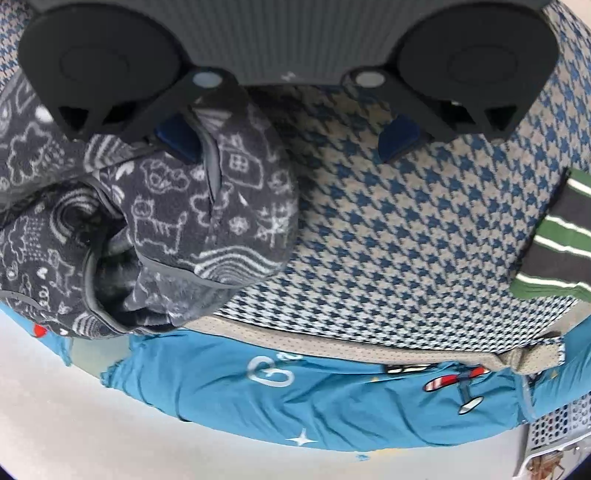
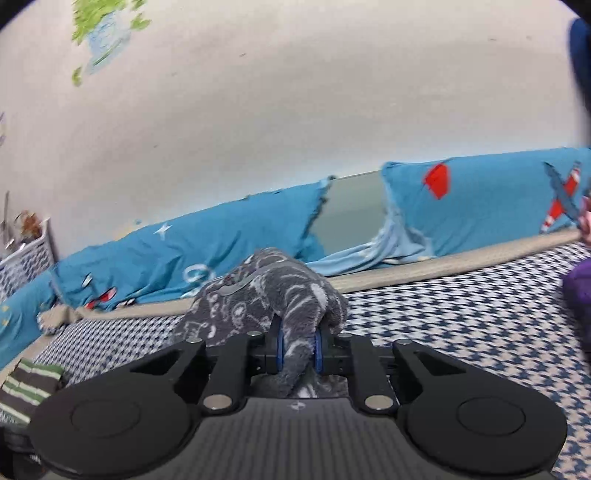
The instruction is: Fold clothes
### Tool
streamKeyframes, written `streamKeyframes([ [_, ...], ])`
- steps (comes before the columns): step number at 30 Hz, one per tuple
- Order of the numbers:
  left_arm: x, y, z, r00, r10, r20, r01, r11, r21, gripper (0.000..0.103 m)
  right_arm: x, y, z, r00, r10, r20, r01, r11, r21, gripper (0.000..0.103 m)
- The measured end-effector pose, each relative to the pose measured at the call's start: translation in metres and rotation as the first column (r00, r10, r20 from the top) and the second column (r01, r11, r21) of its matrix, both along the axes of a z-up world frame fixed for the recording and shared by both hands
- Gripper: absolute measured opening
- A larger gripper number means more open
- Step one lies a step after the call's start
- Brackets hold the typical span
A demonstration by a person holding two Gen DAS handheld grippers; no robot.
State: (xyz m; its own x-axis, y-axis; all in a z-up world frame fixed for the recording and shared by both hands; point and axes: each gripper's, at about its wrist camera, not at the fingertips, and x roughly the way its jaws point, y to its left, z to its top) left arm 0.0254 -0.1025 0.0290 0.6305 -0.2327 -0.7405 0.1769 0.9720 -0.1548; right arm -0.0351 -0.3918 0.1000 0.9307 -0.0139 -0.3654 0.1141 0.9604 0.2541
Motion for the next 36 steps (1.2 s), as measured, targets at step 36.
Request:
streamKeyframes([
  [36,-0.029,-0.082,-0.011,0.966,-0.258,0.033,0.257,0.966,0.029,0.103,-0.011,-0.019,-0.009,0.988,0.146,-0.05,-0.148,0.987,-0.056,0.05],
])
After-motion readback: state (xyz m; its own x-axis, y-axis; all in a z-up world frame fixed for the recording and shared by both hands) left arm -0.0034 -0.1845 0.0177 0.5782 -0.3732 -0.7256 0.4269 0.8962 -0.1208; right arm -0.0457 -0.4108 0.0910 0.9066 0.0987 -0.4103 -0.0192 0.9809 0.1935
